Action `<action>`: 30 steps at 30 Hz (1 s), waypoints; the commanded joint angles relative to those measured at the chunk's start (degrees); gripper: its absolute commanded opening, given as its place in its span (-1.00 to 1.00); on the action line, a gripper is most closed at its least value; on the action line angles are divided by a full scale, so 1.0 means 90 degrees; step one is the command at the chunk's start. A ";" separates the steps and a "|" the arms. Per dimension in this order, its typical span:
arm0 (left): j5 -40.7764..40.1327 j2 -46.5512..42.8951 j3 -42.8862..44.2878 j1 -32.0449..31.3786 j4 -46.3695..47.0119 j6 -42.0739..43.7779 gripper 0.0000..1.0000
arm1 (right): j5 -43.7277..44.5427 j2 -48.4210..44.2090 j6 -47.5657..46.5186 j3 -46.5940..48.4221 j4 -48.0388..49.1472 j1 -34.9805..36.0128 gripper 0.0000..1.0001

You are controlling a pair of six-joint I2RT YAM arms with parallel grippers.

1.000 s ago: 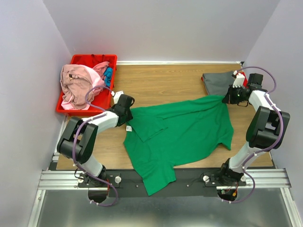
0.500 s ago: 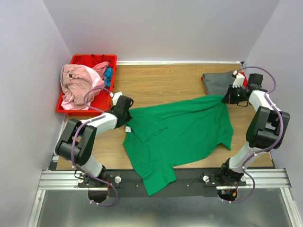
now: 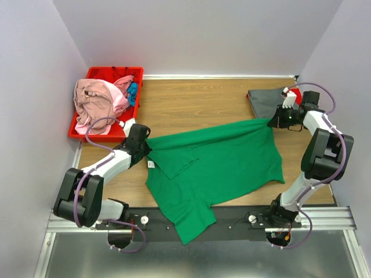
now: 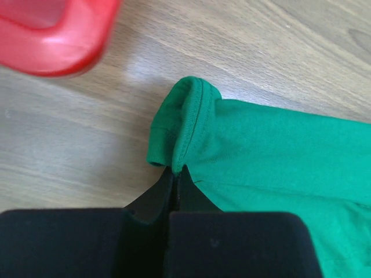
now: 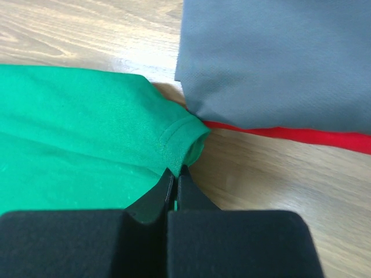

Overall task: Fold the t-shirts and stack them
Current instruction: Fold the tshirt

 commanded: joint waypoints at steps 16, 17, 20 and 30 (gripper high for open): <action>-0.0047 -0.1005 -0.0369 0.0576 -0.0548 -0.0233 -1.00 | -0.0465 0.0637 -0.0044 0.0704 -0.0014 0.0627 -0.94; -0.0056 -0.1064 -0.0388 0.0586 -0.0567 -0.0282 -1.00 | -0.0426 0.0666 -0.0035 0.0743 -0.0014 0.0666 -0.94; -0.0066 -0.1288 -0.0428 0.0674 -0.0674 -0.0399 -1.00 | -0.0338 0.0842 0.0004 0.0918 -0.0014 0.0891 -0.94; 0.0089 -0.1728 -0.0496 0.0869 -0.0811 -0.0604 -1.00 | 0.0549 0.1359 0.0229 0.1641 -0.0005 0.1389 -0.57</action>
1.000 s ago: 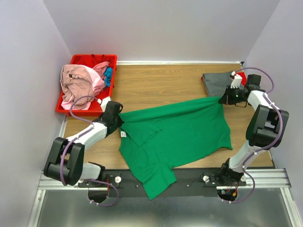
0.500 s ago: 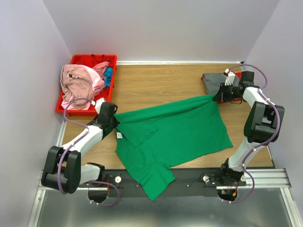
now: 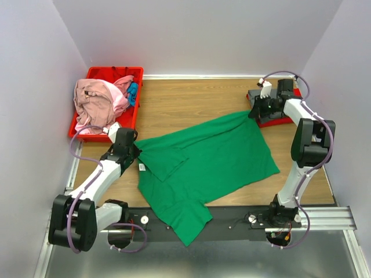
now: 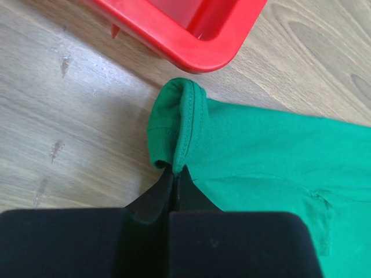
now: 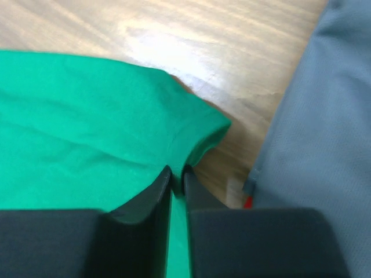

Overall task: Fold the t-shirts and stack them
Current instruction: Fold the tshirt

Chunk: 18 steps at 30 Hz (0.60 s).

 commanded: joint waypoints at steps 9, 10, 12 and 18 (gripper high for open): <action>0.0464 -0.1697 0.0033 0.0080 -0.0436 -0.0497 0.07 | 0.1243 -0.0062 0.0054 0.0611 -0.0019 0.0046 -0.03; 0.0483 -0.1796 0.0082 0.0080 -0.0504 -0.0478 0.14 | 0.1096 -0.0101 0.0064 0.0630 -0.0019 0.0046 -0.03; 0.0629 -0.2011 0.0209 0.0080 -0.0534 -0.0370 0.16 | 0.0618 -0.0092 0.0093 0.0640 -0.0048 0.0066 -0.05; 0.1098 -0.2412 0.0268 0.0090 -0.0281 0.0040 0.18 | 0.0080 0.0367 0.0258 0.0786 -0.0117 0.0339 -0.13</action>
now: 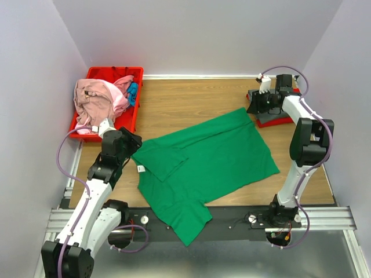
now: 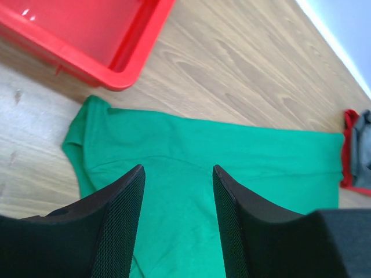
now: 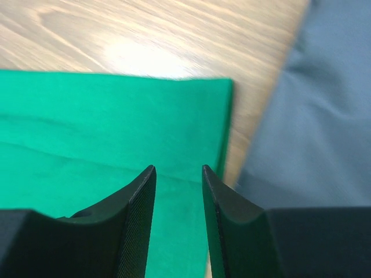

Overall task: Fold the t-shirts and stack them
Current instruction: Fold the tshirt

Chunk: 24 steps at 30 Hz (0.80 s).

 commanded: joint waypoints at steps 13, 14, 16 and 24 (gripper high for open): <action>0.1339 0.0212 -0.0305 0.0027 0.1083 0.0688 0.17 | -0.0724 0.1521 0.0606 0.1025 -0.0149 0.0330 -0.31; 0.1339 0.0251 -0.0285 0.0027 0.1063 0.0708 0.17 | -0.0675 0.1600 0.0655 0.1152 -0.0149 0.0330 -0.36; 0.1310 0.0310 -0.0256 0.0036 0.1053 0.0747 0.17 | -0.0509 0.1747 0.0733 0.1260 -0.0149 0.0350 -0.38; 0.1212 0.0261 -0.0119 0.0036 0.1005 0.0864 0.17 | -0.0021 0.2216 0.0870 0.1631 -0.0149 0.0389 -0.50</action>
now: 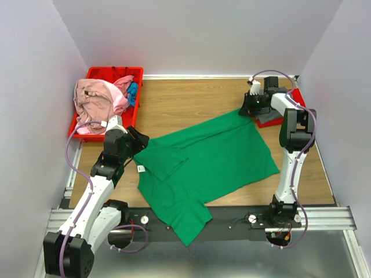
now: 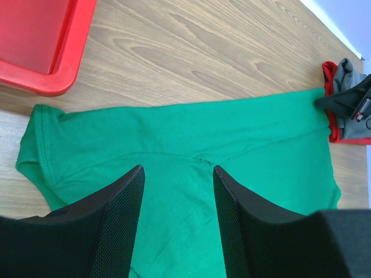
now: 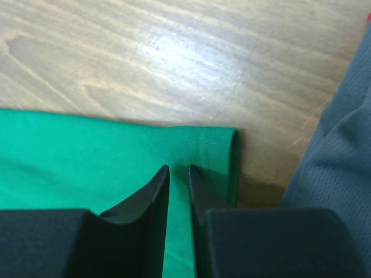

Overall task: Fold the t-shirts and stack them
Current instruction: Fold the tshirt

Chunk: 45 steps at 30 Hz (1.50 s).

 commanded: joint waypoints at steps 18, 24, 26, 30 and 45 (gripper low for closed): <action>-0.0017 0.0065 0.0551 0.0036 0.0057 0.0506 0.23 | 0.2313 0.0454 0.0224 0.0928 -0.0081 0.0142 -0.69; 0.0031 0.0153 0.0756 0.0036 0.0028 0.0819 0.29 | 0.1044 -0.0247 -0.0185 0.0617 -0.0081 0.0326 -0.58; 0.0032 0.0143 0.0814 0.0036 -0.0011 0.0858 0.29 | 0.0633 -0.0453 -0.0293 0.0412 -0.0081 0.0521 -0.57; 0.0051 0.0066 0.0902 0.0036 -0.0079 0.0897 0.29 | -0.0186 -0.0767 -0.0449 0.0118 -0.0091 0.0893 -0.54; 0.0061 -0.0179 0.0971 0.0036 -0.0294 0.0995 0.29 | 0.0436 -0.0328 -0.0528 -0.0068 -0.0217 0.2602 -0.54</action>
